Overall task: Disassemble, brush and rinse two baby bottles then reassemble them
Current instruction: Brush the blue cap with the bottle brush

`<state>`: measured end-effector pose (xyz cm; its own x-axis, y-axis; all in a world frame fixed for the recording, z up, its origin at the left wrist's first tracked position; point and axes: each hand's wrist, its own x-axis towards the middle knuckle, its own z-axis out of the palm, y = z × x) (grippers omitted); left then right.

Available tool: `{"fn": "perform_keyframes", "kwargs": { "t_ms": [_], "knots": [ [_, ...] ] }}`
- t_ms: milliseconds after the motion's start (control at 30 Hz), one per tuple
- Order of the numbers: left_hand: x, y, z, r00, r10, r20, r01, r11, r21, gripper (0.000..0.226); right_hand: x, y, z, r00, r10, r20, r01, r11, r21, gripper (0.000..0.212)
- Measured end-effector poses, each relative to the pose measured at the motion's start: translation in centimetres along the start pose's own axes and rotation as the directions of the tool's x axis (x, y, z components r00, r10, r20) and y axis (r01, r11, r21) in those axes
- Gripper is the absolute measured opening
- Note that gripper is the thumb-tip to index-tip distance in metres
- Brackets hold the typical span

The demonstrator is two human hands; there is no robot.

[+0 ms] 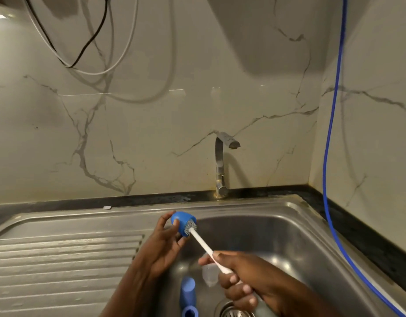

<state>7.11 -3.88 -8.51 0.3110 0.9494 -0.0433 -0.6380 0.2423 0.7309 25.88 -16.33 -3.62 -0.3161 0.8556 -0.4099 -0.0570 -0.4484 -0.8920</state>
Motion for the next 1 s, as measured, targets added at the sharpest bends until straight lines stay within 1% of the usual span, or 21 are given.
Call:
{"fn": "perform_keyframes", "kwargs": {
  "t_ms": [33, 100, 167, 233, 300, 367, 467, 533, 567, 600, 667, 700, 733, 800, 833, 900, 1000],
  "knots": [
    [0.0, 0.0, -0.1, 1.0, -0.004, 0.026, 0.005, 1.0, -0.031, 0.034, -0.1, -0.2, -0.1, 0.999, 0.014, 0.035, -0.016, 0.999, 0.048, 0.033],
    [0.0, -0.2, -0.1, 0.999, -0.013, 0.039, 0.012, 0.999, 0.035, 0.039, -0.1, -0.3, 0.0, 1.0, -0.01, 0.02, 0.01, 1.0, 0.008, 0.033],
    [-0.1, -0.3, 0.4, 1.0, -0.021, 0.006, 0.02, 0.993, 0.12, 0.029, 0.0, -0.1, 0.3, 0.997, -0.055, -0.051, 0.048, 0.99, -0.131, 0.032],
    [-0.1, -0.4, 0.9, 0.998, 0.031, -0.061, -0.022, 0.99, 0.137, 0.027, 0.2, 0.3, 0.5, 0.99, -0.093, -0.105, 0.06, 0.958, -0.28, 0.031],
    [0.1, -0.6, 1.1, 0.989, 0.08, -0.126, -0.061, 0.987, 0.145, 0.034, 0.3, 0.6, 0.5, 0.985, -0.111, -0.13, 0.06, 0.939, -0.34, 0.03],
    [0.4, -0.7, 0.9, 0.983, 0.092, -0.161, -0.071, 0.989, 0.131, 0.045, 0.5, 0.7, 0.4, 0.985, -0.113, -0.13, 0.063, 0.939, -0.338, 0.03],
    [0.9, -0.5, 0.4, 0.981, 0.085, -0.176, -0.063, 0.99, 0.124, 0.068, 0.7, 0.7, 0.4, 0.985, -0.11, -0.133, 0.06, 0.94, -0.337, 0.028],
    [1.1, -0.2, 0.1, 0.977, 0.098, -0.188, -0.076, 0.99, 0.119, 0.076, 0.8, 0.7, 0.3, 0.982, -0.123, -0.141, 0.064, 0.928, -0.366, 0.027],
    [1.2, -0.2, 0.0, 0.976, 0.104, -0.193, -0.083, 0.99, 0.115, 0.073, 0.8, 0.8, 0.4, 0.98, -0.136, -0.143, 0.071, 0.92, -0.385, 0.027],
    [1.3, -0.3, -0.2, 0.974, 0.105, -0.2, -0.085, 0.991, 0.104, 0.064, 0.8, 0.8, 0.4, 0.978, -0.153, -0.141, 0.084, 0.911, -0.403, 0.026],
    [1.4, -0.3, -0.3, 0.973, 0.089, -0.212, -0.071, 0.993, 0.091, 0.037, 0.7, 1.1, 0.4, 0.973, -0.184, -0.138, 0.109, 0.897, -0.428, 0.025],
    [1.4, -0.4, -0.3, 0.971, 0.078, -0.225, -0.059, 0.994, 0.088, 0.031, 0.6, 1.2, 0.4, 0.972, -0.195, -0.133, 0.12, 0.891, -0.437, 0.026],
    [1.3, -0.5, -0.4, 0.967, 0.065, -0.245, -0.048, 0.996, 0.075, 0.032, 0.6, 1.4, 0.4, 0.971, -0.202, -0.126, 0.127, 0.887, -0.445, 0.026],
    [1.0, -0.5, -0.6, 0.961, 0.064, -0.27, -0.051, 0.997, 0.054, 0.046, 0.5, 1.7, 0.2, 0.97, -0.218, -0.112, 0.141, 0.869, -0.474, 0.027],
    [1.0, -0.4, -0.8, 0.959, 0.07, -0.276, -0.059, 0.997, 0.048, 0.048, 0.5, 1.8, 0.1, 0.967, -0.23, -0.107, 0.147, 0.854, -0.499, 0.028],
    [1.0, -0.4, -1.1, 0.958, 0.078, -0.276, -0.068, 0.997, 0.044, 0.045, 0.4, 1.9, -0.2, 0.959, -0.259, -0.112, 0.151, 0.806, -0.572, 0.027],
    [1.0, 0.0, -0.9, 0.947, 0.098, -0.305, -0.099, 0.995, 0.013, 0.043, 0.3, 1.6, -0.8, 0.948, -0.287, -0.136, 0.117, 0.715, -0.69, 0.019]
  ]
}}
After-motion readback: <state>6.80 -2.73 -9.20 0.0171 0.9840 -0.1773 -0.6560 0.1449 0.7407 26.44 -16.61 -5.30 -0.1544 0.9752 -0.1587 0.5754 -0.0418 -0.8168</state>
